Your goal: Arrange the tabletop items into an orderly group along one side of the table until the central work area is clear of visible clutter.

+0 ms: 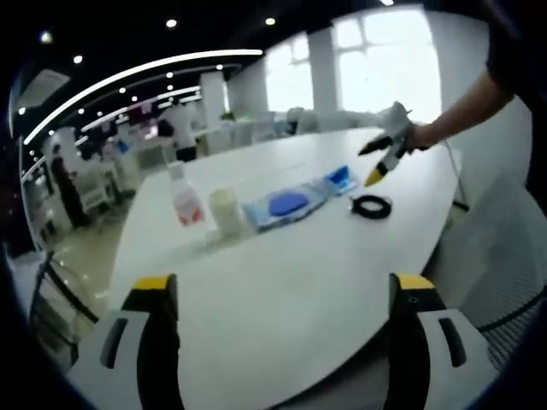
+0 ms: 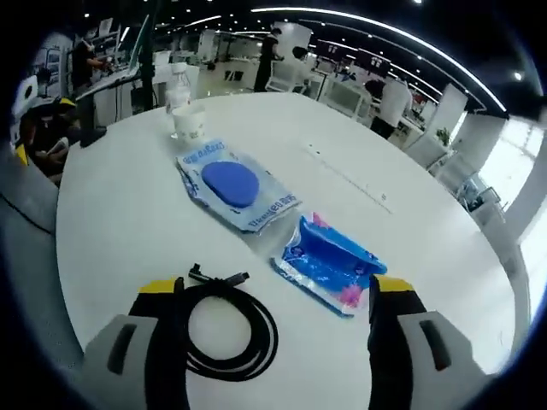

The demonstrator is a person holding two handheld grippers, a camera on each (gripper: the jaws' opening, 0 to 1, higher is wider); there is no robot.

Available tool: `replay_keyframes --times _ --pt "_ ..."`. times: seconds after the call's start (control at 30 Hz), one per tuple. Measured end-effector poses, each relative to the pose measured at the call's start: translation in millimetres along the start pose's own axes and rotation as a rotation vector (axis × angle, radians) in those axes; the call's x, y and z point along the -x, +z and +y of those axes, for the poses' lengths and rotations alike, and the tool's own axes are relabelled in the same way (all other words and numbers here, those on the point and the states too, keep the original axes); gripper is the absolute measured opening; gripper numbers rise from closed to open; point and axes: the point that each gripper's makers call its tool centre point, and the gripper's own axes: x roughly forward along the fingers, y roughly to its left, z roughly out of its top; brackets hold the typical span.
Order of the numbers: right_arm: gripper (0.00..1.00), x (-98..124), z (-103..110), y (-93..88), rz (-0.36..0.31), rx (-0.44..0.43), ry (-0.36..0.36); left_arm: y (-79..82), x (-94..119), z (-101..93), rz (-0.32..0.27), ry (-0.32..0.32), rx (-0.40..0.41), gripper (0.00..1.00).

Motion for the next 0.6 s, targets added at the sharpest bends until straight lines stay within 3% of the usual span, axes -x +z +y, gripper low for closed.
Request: replay_keyframes --times 0.3,0.6 --pt "0.80 -10 33 -20.7 -0.003 -0.074 0.035 1.0 0 1.2 -0.007 -0.001 0.001 1.00" --pt "0.58 -23 49 -38.3 -0.006 -0.166 0.045 0.6 0 2.7 -0.006 0.002 0.001 1.00"
